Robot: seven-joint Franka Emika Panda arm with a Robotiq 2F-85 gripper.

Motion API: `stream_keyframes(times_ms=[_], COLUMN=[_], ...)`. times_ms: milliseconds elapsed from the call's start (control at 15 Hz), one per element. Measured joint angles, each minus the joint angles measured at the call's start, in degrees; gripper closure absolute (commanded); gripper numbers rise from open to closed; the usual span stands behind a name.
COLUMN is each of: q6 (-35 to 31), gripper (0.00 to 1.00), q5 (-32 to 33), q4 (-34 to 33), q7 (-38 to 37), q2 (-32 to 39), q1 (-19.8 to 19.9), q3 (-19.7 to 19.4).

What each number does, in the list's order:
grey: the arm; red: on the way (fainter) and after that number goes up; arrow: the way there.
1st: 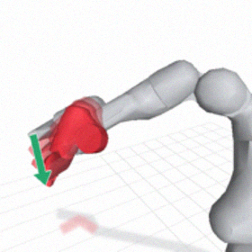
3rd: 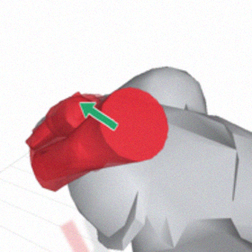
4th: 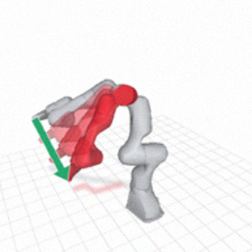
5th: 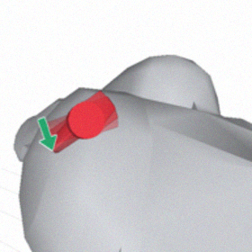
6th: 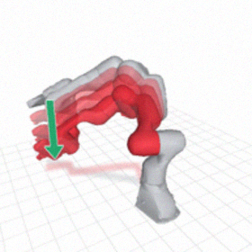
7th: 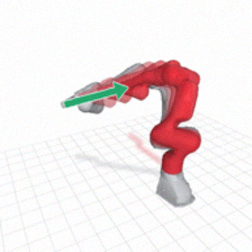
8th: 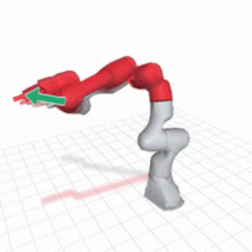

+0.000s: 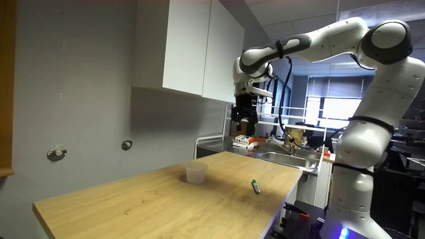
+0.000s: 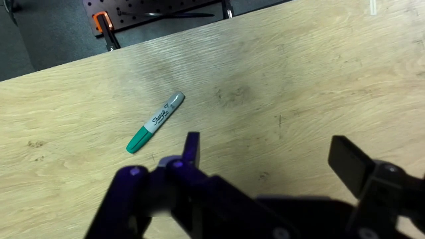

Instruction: Pick the pen on the table and put it in the bowl

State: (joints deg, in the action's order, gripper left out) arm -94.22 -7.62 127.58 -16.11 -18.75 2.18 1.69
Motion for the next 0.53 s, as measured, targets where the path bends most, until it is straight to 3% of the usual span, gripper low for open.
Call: stream_keyframes(times_ms=[533], q6=[-6.33], gripper=[0.00], q5=[-2.33], q4=[2.80], q7=[-4.77], q2=[3.31], q1=[2.12], q3=[-1.59])
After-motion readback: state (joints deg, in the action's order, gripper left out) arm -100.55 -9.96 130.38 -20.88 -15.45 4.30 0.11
